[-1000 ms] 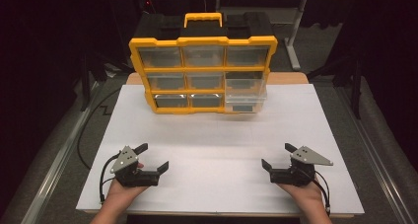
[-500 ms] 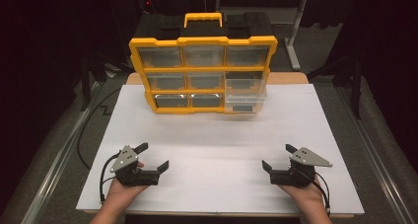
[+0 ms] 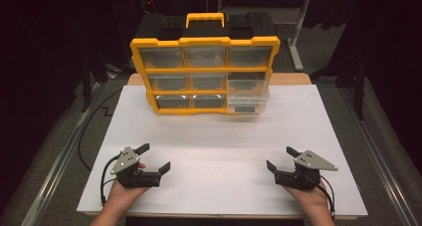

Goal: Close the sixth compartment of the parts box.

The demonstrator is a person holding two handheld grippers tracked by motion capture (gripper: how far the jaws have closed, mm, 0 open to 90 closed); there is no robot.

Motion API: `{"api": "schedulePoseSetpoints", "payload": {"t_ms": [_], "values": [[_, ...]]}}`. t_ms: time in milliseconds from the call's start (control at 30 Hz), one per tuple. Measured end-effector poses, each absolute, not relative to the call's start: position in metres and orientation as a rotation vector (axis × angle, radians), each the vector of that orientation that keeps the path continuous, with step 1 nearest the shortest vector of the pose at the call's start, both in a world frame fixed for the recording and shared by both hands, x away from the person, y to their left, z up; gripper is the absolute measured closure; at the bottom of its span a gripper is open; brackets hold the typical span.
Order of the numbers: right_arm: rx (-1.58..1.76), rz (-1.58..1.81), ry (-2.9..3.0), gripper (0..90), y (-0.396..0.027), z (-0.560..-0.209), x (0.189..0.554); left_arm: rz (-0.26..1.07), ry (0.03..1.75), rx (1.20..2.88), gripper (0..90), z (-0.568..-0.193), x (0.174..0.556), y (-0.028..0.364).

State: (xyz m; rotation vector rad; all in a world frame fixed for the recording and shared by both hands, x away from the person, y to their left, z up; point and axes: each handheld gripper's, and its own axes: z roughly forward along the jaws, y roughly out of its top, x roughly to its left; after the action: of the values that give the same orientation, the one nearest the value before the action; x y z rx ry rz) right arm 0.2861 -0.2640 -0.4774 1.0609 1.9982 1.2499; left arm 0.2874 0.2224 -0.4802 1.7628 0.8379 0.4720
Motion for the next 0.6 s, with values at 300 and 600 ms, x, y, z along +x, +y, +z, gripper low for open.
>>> {"api": "schedulePoseSetpoints", "payload": {"t_ms": [300,600], "values": [[1.056,1.259,2.02,41.6,-0.2643,-0.4776,0.285,0.469,0.835,1.763,0.3,-0.48,0.2858,0.2223],[1.072,1.274,2.003,78.2,-0.2637,-0.4774,0.2841,0.465,0.838,1.758,0.3,-0.4799,0.2861,0.2227]]}}
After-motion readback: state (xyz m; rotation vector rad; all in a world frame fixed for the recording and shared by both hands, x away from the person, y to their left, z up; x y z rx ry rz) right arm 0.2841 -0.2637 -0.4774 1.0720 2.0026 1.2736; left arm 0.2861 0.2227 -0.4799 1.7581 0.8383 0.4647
